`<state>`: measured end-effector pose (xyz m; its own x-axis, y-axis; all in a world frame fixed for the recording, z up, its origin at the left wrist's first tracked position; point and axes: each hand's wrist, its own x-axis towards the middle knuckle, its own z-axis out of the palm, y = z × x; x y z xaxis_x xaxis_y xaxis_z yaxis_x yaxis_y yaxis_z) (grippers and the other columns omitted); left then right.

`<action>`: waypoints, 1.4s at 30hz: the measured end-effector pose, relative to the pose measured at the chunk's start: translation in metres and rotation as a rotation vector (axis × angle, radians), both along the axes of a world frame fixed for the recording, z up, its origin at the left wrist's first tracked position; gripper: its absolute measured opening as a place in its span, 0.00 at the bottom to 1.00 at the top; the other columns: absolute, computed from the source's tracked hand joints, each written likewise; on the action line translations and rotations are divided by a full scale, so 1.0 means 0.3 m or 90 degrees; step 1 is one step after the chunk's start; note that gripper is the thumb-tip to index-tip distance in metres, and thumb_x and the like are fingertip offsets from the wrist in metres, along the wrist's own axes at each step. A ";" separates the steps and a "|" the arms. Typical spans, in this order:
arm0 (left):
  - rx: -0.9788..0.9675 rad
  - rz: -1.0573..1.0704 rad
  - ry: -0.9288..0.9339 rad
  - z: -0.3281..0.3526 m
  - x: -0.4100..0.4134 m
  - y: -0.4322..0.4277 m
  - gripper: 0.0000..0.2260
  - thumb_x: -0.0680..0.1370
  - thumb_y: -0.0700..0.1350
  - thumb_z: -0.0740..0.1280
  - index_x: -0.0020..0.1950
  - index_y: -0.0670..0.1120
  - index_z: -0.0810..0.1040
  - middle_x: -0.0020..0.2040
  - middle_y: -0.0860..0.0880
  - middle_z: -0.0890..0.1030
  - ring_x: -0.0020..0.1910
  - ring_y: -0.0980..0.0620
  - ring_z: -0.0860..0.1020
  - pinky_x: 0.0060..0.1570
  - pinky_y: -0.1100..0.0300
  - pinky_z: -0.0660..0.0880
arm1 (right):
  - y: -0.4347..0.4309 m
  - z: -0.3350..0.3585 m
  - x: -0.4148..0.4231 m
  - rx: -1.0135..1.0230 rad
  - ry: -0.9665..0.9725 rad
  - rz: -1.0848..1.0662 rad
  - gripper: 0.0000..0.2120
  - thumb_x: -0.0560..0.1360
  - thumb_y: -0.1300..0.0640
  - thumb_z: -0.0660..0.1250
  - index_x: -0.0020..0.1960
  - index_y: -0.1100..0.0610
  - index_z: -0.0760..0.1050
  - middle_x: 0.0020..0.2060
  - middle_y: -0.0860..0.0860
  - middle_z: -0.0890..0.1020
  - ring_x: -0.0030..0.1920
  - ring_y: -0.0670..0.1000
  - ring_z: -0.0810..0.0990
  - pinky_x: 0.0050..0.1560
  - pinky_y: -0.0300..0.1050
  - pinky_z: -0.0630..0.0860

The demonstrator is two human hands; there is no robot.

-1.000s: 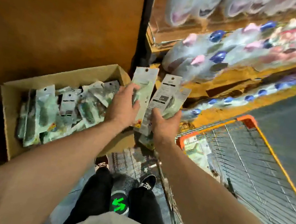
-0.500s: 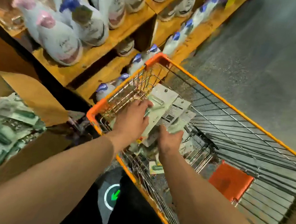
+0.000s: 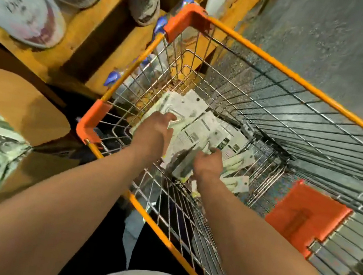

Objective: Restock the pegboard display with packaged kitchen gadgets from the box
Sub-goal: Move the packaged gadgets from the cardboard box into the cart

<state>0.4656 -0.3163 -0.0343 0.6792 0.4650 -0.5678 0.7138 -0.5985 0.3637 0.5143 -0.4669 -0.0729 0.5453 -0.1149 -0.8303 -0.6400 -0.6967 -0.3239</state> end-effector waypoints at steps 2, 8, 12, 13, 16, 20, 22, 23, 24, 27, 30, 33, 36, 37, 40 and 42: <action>-0.015 0.023 -0.043 0.085 -0.006 0.033 0.15 0.85 0.45 0.64 0.72 0.48 0.77 0.66 0.41 0.78 0.61 0.41 0.79 0.60 0.52 0.75 | 0.030 0.077 0.001 0.011 -0.071 0.037 0.13 0.83 0.54 0.64 0.66 0.56 0.73 0.52 0.55 0.84 0.50 0.57 0.83 0.50 0.45 0.79; 0.002 0.162 -0.209 0.352 -0.154 0.240 0.09 0.83 0.46 0.63 0.61 0.50 0.80 0.50 0.48 0.84 0.47 0.45 0.82 0.50 0.50 0.79 | 0.342 0.384 -0.097 0.180 -0.223 0.097 0.03 0.79 0.53 0.66 0.52 0.51 0.77 0.35 0.47 0.83 0.37 0.52 0.82 0.38 0.41 0.75; 0.069 0.286 -0.288 0.471 -0.352 0.430 0.09 0.82 0.45 0.64 0.60 0.48 0.81 0.51 0.47 0.85 0.50 0.44 0.82 0.53 0.50 0.77 | 0.587 0.508 -0.259 0.253 -0.295 0.218 0.02 0.76 0.51 0.67 0.48 0.47 0.75 0.38 0.48 0.84 0.41 0.55 0.83 0.48 0.48 0.79; 0.074 0.315 -0.290 0.493 -0.415 0.476 0.09 0.83 0.43 0.64 0.60 0.46 0.81 0.52 0.46 0.85 0.51 0.44 0.82 0.53 0.51 0.76 | 0.644 0.535 -0.307 0.269 -0.301 0.244 0.03 0.76 0.51 0.67 0.49 0.48 0.76 0.38 0.47 0.83 0.41 0.54 0.83 0.49 0.48 0.78; 0.095 0.395 -0.275 0.500 -0.623 0.600 0.09 0.83 0.44 0.65 0.62 0.48 0.80 0.50 0.47 0.84 0.50 0.43 0.82 0.52 0.47 0.78 | 0.779 0.569 -0.456 0.275 -0.306 0.344 0.05 0.78 0.54 0.67 0.52 0.53 0.78 0.36 0.43 0.80 0.41 0.49 0.80 0.46 0.43 0.71; 0.140 0.491 -0.201 0.429 -1.008 0.753 0.08 0.82 0.48 0.66 0.61 0.54 0.79 0.52 0.51 0.85 0.47 0.46 0.83 0.48 0.47 0.81 | 0.989 0.513 -0.746 0.256 -0.248 0.486 0.06 0.79 0.49 0.64 0.51 0.50 0.77 0.39 0.47 0.84 0.44 0.52 0.83 0.49 0.46 0.78; 0.134 0.552 -0.152 0.375 -1.216 0.807 0.09 0.83 0.47 0.65 0.62 0.53 0.79 0.53 0.49 0.85 0.47 0.44 0.83 0.47 0.48 0.81 | 1.101 0.449 -0.915 0.231 -0.211 0.587 0.07 0.80 0.48 0.63 0.52 0.50 0.77 0.38 0.46 0.82 0.42 0.50 0.83 0.45 0.42 0.78; 0.135 0.577 -0.128 0.348 -1.306 0.821 0.09 0.83 0.46 0.65 0.62 0.52 0.79 0.55 0.47 0.84 0.49 0.44 0.83 0.47 0.48 0.81 | 1.144 0.430 -0.987 0.216 -0.184 0.627 0.06 0.81 0.49 0.64 0.53 0.50 0.77 0.37 0.46 0.81 0.41 0.50 0.82 0.42 0.39 0.77; 0.136 0.584 -0.107 0.328 -1.362 0.825 0.09 0.83 0.47 0.64 0.63 0.52 0.78 0.56 0.46 0.84 0.51 0.43 0.83 0.48 0.48 0.81 | 1.165 0.416 -1.029 0.211 -0.157 0.650 0.07 0.81 0.50 0.64 0.55 0.51 0.78 0.39 0.47 0.82 0.43 0.51 0.83 0.43 0.41 0.77; 0.120 0.631 -0.032 0.249 -1.572 0.867 0.13 0.84 0.47 0.63 0.68 0.49 0.78 0.64 0.44 0.81 0.61 0.41 0.79 0.57 0.47 0.78 | 1.260 0.325 -1.219 0.200 -0.100 0.744 0.11 0.81 0.51 0.65 0.59 0.54 0.79 0.48 0.53 0.85 0.51 0.57 0.84 0.50 0.47 0.78; 0.096 0.669 0.049 0.185 -1.696 0.899 0.17 0.85 0.48 0.64 0.74 0.49 0.73 0.72 0.42 0.74 0.69 0.40 0.74 0.62 0.46 0.76 | 1.335 0.243 -1.345 0.130 -0.032 0.790 0.14 0.81 0.49 0.64 0.63 0.54 0.77 0.55 0.55 0.84 0.54 0.59 0.83 0.55 0.52 0.81; 0.072 0.724 0.051 0.132 -1.769 0.918 0.20 0.84 0.47 0.64 0.77 0.52 0.69 0.73 0.42 0.71 0.68 0.39 0.75 0.56 0.44 0.79 | 1.384 0.177 -1.419 0.094 -0.008 0.829 0.15 0.82 0.47 0.63 0.64 0.54 0.77 0.58 0.56 0.84 0.55 0.59 0.83 0.51 0.44 0.76; 0.012 0.744 0.041 0.090 -1.807 0.939 0.21 0.85 0.47 0.64 0.78 0.52 0.66 0.74 0.42 0.70 0.65 0.37 0.77 0.57 0.40 0.81 | 1.412 0.145 -1.472 0.085 -0.013 0.875 0.14 0.83 0.49 0.64 0.64 0.55 0.78 0.59 0.55 0.83 0.54 0.56 0.81 0.50 0.42 0.73; -0.001 0.746 0.043 0.081 -1.813 0.946 0.21 0.85 0.47 0.64 0.78 0.52 0.66 0.74 0.43 0.69 0.65 0.38 0.77 0.59 0.40 0.80 | 1.418 0.139 -1.484 0.086 -0.013 0.881 0.13 0.83 0.49 0.65 0.63 0.54 0.78 0.58 0.53 0.83 0.54 0.55 0.81 0.52 0.44 0.76; -0.022 0.761 0.040 0.057 -1.819 0.968 0.21 0.84 0.48 0.65 0.77 0.52 0.67 0.71 0.43 0.71 0.63 0.38 0.78 0.58 0.42 0.80 | 1.422 0.105 -1.505 0.072 0.002 0.837 0.05 0.79 0.49 0.71 0.47 0.47 0.76 0.51 0.48 0.83 0.52 0.53 0.82 0.56 0.49 0.80; -0.021 0.773 0.030 0.044 -1.817 0.972 0.19 0.83 0.48 0.67 0.73 0.52 0.68 0.67 0.44 0.74 0.61 0.38 0.79 0.56 0.42 0.81 | 1.422 0.081 -1.515 0.053 0.007 0.788 0.10 0.77 0.50 0.74 0.44 0.46 0.73 0.50 0.49 0.84 0.51 0.54 0.83 0.57 0.51 0.81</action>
<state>-0.0795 -0.0248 -0.0212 -0.2097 0.7692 -0.6036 0.8162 0.4776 0.3252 0.0599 -0.0403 -0.0485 0.2419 0.5250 -0.8160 0.4304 -0.8118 -0.3947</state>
